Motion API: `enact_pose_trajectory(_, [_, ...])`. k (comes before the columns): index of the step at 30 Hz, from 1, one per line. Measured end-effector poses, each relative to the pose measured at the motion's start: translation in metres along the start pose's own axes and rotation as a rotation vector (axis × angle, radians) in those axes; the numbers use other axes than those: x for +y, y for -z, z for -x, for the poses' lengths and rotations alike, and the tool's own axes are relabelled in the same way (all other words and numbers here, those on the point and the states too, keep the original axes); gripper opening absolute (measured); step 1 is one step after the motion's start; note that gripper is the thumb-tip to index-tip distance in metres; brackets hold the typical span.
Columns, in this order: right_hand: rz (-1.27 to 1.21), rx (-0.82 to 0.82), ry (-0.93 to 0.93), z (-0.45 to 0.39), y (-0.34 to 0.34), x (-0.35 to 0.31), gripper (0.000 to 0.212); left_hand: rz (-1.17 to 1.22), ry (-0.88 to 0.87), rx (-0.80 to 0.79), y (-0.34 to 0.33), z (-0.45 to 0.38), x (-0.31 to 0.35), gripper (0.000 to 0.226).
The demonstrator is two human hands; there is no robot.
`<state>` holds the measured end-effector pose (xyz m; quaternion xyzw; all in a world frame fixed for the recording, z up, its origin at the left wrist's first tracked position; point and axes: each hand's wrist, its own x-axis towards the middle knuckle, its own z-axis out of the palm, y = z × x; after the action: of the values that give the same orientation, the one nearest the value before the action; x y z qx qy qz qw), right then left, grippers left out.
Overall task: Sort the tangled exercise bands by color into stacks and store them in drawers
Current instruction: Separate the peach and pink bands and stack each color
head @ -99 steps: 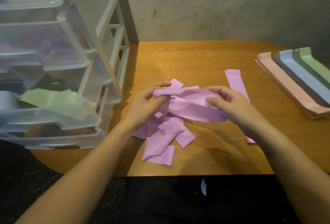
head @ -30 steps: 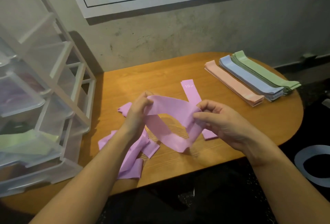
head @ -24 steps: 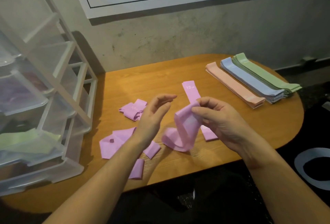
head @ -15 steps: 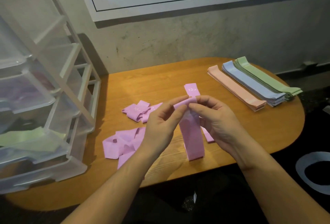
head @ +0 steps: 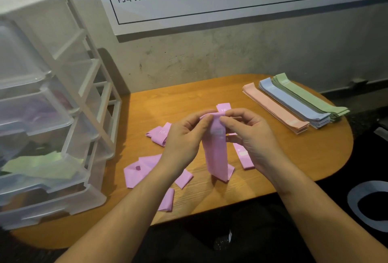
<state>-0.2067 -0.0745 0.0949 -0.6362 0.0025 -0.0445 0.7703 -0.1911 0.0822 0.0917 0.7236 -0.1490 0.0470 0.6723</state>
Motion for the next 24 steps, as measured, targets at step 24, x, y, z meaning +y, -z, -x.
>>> enact_pose_trajectory(24, [0.125,-0.181,-0.048,-0.036,0.028,0.023,0.012,-0.096,-0.108,0.079,-0.018,-0.089,0.053,0.019])
